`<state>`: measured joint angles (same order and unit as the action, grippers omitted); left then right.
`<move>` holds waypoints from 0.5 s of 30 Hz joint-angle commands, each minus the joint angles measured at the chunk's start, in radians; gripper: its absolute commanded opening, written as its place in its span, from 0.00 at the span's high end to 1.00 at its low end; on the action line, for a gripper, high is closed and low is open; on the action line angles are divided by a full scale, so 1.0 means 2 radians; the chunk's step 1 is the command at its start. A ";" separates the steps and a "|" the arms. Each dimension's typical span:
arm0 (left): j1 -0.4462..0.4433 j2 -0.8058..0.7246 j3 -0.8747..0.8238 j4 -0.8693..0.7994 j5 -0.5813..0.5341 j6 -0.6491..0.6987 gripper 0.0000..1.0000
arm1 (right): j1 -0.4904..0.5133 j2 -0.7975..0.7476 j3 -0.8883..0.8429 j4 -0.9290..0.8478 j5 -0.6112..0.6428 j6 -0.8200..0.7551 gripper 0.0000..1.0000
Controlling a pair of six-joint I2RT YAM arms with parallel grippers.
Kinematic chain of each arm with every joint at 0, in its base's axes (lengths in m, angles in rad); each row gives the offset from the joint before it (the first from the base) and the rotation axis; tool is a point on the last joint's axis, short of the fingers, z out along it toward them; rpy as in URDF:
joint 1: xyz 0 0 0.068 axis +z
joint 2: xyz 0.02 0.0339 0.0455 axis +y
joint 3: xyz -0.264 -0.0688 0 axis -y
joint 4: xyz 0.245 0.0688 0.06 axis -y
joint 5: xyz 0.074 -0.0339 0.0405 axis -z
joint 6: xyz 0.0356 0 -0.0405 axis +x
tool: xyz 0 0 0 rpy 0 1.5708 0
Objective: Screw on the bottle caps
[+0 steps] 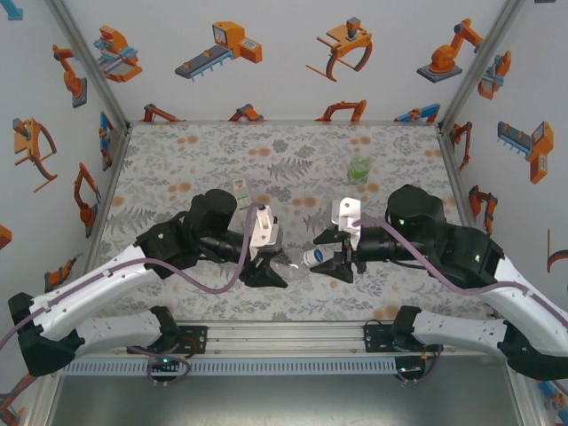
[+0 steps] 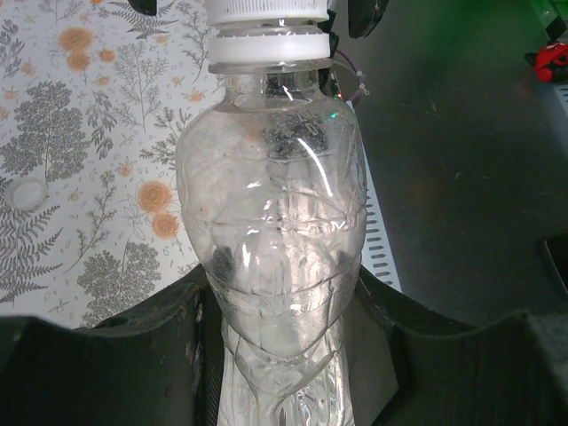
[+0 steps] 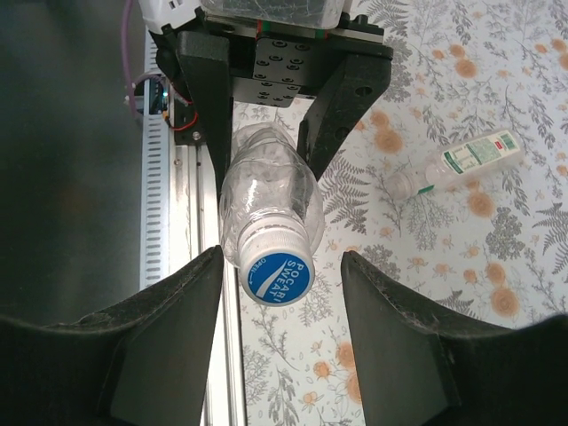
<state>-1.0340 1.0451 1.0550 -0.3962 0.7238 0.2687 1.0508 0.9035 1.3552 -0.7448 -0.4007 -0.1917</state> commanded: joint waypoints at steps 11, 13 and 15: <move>-0.004 0.004 0.021 0.010 0.037 0.001 0.99 | 0.002 0.007 0.020 -0.004 -0.064 0.031 0.56; -0.004 0.004 0.021 0.009 0.036 0.001 0.99 | 0.002 0.010 0.023 -0.006 -0.059 0.032 0.58; -0.004 0.005 0.024 0.004 0.036 0.000 0.99 | 0.002 0.013 0.031 -0.012 -0.055 0.032 0.59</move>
<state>-1.0405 1.0523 1.0611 -0.3985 0.7704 0.2691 1.0504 0.9222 1.3766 -0.7643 -0.4862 -0.1501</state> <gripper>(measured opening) 0.465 0.413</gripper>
